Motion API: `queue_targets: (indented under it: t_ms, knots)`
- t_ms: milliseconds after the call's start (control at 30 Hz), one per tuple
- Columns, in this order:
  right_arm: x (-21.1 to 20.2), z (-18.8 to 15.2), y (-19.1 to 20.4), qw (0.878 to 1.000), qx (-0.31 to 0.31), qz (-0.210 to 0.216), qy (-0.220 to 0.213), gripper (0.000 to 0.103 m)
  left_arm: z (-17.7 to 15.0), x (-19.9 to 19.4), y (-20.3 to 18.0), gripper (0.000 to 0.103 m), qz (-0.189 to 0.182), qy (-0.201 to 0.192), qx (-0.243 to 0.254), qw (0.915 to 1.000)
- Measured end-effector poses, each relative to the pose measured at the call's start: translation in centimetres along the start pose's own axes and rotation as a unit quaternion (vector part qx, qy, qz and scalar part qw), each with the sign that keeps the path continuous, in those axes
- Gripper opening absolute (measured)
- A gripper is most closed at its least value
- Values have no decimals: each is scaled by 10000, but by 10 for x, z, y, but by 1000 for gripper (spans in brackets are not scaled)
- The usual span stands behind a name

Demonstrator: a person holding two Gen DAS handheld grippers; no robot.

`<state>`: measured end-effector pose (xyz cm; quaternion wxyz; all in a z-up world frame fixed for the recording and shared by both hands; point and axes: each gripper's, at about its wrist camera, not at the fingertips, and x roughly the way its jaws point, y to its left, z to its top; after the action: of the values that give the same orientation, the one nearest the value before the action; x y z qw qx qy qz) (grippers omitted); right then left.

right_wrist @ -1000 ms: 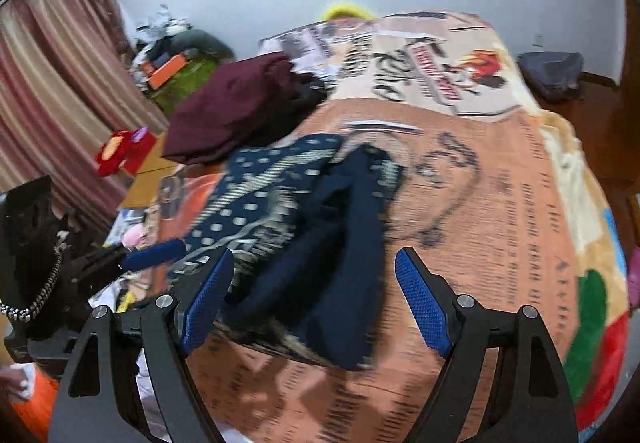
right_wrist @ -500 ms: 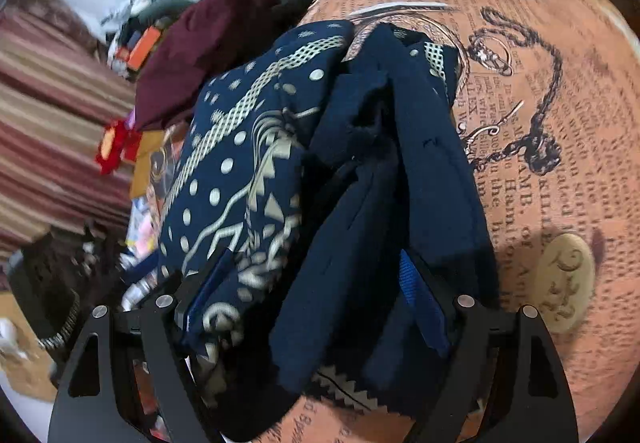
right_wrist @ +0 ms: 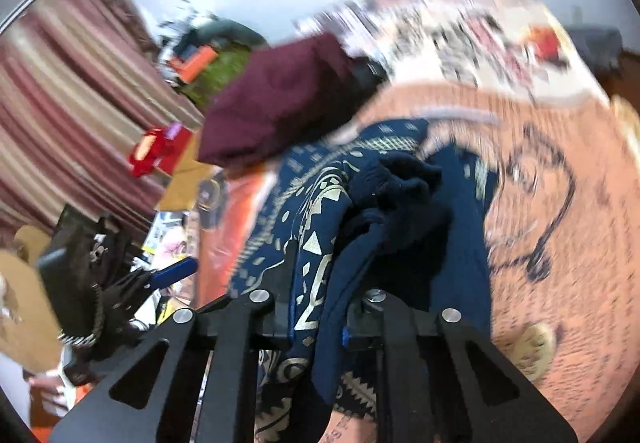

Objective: Fold large clothes

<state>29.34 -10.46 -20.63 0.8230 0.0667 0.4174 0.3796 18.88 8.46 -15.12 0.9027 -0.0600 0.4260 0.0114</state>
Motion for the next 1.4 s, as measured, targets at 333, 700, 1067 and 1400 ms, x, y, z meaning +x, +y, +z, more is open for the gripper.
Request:
queue_targets:
  t_ms: [333, 700, 1067, 1400]
  knots:
    - [14, -27, -44, 9963, 60, -695, 499, 15, -18, 35, -25, 86, -124, 523, 360, 9979]
    - [-21, -48, -58, 9901, -208, -1304, 485, 57, -38, 31, -33, 89, 81, 632, 848, 9944]
    - [-14, -6, -38, 9971, -199, -712, 168, 82, 14, 7, -11, 89, 462, -38, 598, 9971]
    - [53, -4, -92, 9909, 736, -429, 1039, 84, 34, 68, 36, 95, -1014, 863, -616, 9892]
